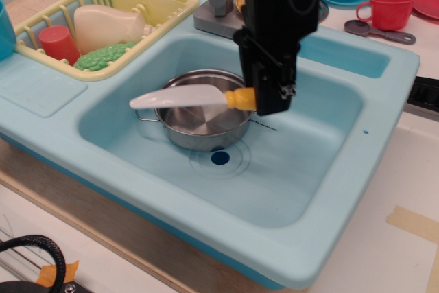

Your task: Put knife in pot or pan

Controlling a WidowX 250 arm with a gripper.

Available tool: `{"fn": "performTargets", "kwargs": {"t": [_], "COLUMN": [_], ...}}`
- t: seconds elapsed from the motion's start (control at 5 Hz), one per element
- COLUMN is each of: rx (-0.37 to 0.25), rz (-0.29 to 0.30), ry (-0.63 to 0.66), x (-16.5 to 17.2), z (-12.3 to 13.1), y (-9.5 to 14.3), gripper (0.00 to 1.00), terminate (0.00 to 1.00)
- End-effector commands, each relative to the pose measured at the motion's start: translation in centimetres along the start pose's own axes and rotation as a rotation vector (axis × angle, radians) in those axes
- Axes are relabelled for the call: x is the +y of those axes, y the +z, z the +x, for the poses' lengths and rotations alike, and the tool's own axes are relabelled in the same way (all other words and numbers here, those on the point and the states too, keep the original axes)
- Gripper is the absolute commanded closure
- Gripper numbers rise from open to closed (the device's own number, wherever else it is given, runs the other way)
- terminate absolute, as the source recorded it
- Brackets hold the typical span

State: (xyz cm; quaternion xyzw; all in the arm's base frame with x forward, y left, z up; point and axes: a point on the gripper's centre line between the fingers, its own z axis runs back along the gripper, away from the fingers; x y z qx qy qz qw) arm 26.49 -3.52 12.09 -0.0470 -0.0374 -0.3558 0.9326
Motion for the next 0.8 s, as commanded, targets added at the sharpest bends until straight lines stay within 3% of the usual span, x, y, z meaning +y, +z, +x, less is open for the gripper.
{"fn": "performTargets", "kwargs": {"t": [0.0,0.2,0.4,0.6], "rx": [-0.042,-0.081,-0.130,-0.130], "rz": [0.083,0.117,0.091,0.091], "ry": [0.140,0.139,0.083,0.083], "x": [3.0,4.3,6.4,6.4], "z": [-1.0,-1.7,-2.0,-2.0], "y": [1.3,0.9,-0.5,-0.5], "gripper": [1.00,1.00,0.00,0.00], "terminate": [0.00,0.00,0.00,1.00]}}
